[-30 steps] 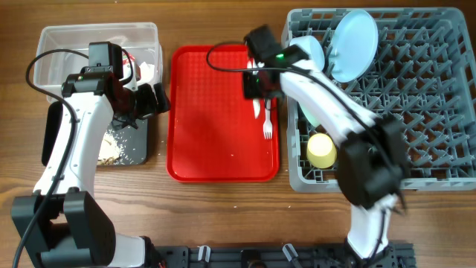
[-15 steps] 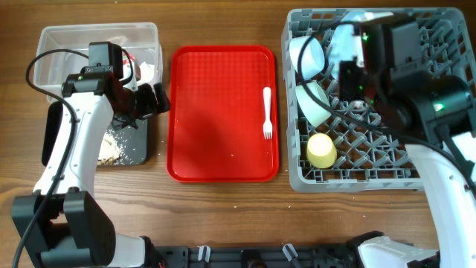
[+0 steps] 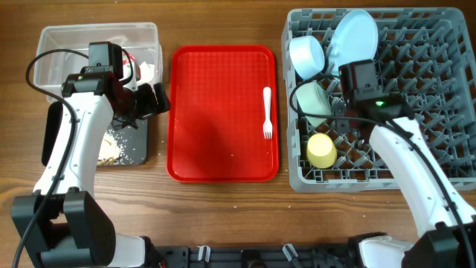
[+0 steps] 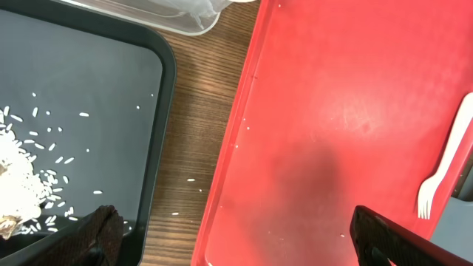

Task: Sort waste into correct bins and load items into the dishwasher rack
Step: 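Insert the white spoon upright into the rack and release, then grasp the white fork on the red tray with the right gripper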

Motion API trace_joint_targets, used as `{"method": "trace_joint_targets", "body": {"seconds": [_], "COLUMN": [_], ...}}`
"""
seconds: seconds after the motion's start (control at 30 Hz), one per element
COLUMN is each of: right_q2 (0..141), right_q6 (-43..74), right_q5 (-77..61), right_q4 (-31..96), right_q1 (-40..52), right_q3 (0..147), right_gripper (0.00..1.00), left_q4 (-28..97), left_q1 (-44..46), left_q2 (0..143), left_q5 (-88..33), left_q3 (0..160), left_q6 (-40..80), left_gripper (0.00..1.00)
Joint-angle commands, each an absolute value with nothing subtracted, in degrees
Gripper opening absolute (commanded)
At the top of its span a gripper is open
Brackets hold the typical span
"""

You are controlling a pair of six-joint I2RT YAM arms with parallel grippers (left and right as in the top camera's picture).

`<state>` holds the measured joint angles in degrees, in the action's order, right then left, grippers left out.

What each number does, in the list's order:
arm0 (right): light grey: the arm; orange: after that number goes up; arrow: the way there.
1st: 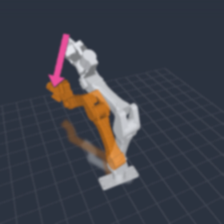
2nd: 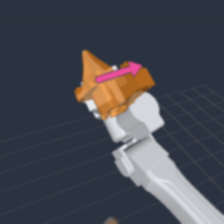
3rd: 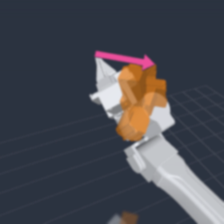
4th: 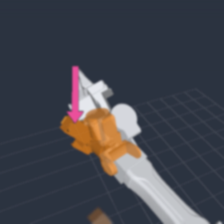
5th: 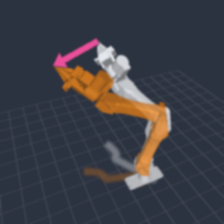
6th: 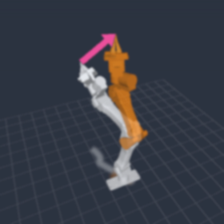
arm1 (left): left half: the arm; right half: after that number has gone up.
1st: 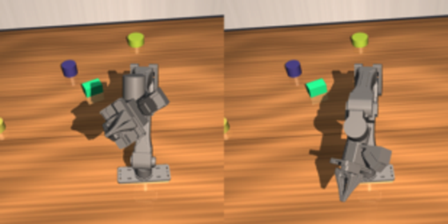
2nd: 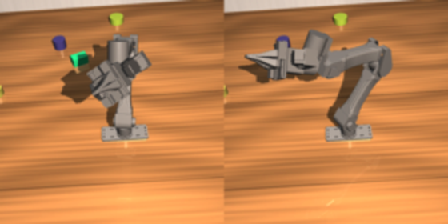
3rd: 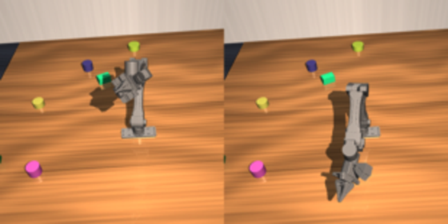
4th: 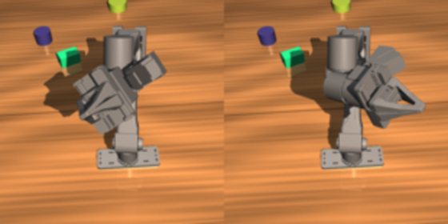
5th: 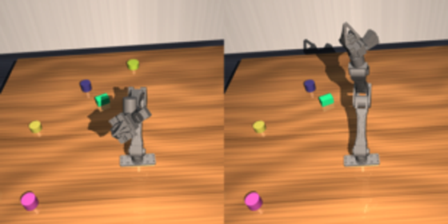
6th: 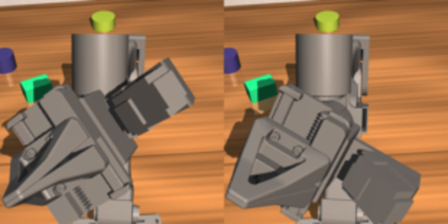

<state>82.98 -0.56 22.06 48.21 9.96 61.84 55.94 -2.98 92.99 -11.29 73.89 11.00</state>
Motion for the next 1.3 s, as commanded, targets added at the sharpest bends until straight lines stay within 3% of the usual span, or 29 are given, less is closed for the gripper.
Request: {"method": "trace_joint_targets", "body": {"seconds": [0.0,0.13,0.37,0.53,0.6,0.67,0.8,0.87,1.0,1.27], "right_q2": [84.07,84.82,84.73,83.44,81.54,80.31,77.60,77.71,81.54,97.17], "right_q6": [-2.63,-2.35,-1.32,-1.32,-1.30,-1.28,3.97,10.07,13.85,17.47], "right_q5": [21.76,21.74,20.51,14.70,8.21,-0.05,-29.06,-36.88,-31.51,-11.14], "right_q4": [45.91,45.28,43.53,44.53,45.84,45.28,38.30,31.81,27.20,29.32], "right_q1": [9.93,9.93,9.93,9.93,9.93,9.93,9.93,10.31,15.70,27.88], "right_q3": [59.57,59.46,60.01,65.32,70.63,73.84,78.50,78.24,77.89,77.91], "right_gripper": [0.04,0.06,0.32,0.41,0.52,0.53,0.50,0.56,0.61,0.62], "left_q4": [55.79,55.79,55.79,55.79,55.79,55.79,55.79,55.79,55.79,55.79], "left_q1": [-3.07,-3.07,-3.07,-3.07,-3.07,-3.07,-3.07,-3.07,-3.07,-3.07], "left_q2": [92.14,92.14,92.14,92.14,92.14,92.14,92.14,92.14,92.14,92.14], "left_q5": [-10.81,-10.81,-10.81,-10.81,-10.81,-10.81,-10.81,-10.81,-10.81,-10.81], "left_q3": [74.74,74.74,74.74,74.74,74.74,74.74,74.74,74.74,74.74,74.74], "left_q6": [10.70,10.70,10.70,10.70,10.70,10.70,10.70,10.70,10.70,10.70], "left_gripper": [1.00,1.00,1.00,1.00,1.00,1.00,1.00,1.00,1.00,1.00]}}
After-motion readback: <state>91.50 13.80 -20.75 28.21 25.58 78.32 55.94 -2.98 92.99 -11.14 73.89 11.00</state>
